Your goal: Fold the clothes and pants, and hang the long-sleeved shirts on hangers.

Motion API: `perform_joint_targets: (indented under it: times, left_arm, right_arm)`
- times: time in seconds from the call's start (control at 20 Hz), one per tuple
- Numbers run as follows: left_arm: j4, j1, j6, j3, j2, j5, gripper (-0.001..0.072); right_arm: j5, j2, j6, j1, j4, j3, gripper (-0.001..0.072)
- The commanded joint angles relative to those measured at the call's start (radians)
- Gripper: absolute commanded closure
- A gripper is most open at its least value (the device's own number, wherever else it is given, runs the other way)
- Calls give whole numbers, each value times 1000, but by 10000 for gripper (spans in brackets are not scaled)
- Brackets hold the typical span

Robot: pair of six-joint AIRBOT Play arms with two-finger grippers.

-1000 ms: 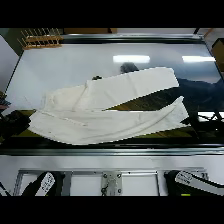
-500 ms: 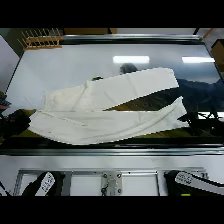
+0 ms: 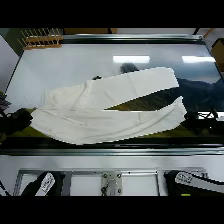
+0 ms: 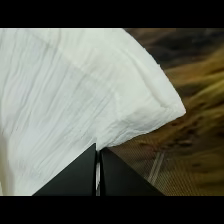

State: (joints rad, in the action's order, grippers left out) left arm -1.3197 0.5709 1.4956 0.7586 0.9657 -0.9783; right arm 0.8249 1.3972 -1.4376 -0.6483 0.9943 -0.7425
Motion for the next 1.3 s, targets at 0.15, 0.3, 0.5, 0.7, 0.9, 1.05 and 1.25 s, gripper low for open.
perform_joint_targets:
  times: [0.15,0.3,0.5,0.7,0.9,1.05,1.25]
  left_arm:
    - [3,-124,24,245,120,11,690]
    - [3,-187,24,593,281,-97,689]
    - [4,-207,23,969,406,-183,688]
    - [2,-207,-9,909,361,-171,688]
    - [1,-154,-58,532,234,-75,688]
    - [2,-77,-148,245,131,9,688]
    - [2,-8,-275,10,48,39,688]
  right_arm:
    - [148,2,-99,95,154,-348,703]
    - [272,23,-204,165,298,-740,703]
    - [336,22,-206,176,310,-1038,703]
    - [365,-18,-121,172,335,-944,703]
    - [303,-121,-62,171,399,-588,703]
    - [237,-235,-50,170,481,-263,702]
    - [193,-322,-50,170,491,18,701]
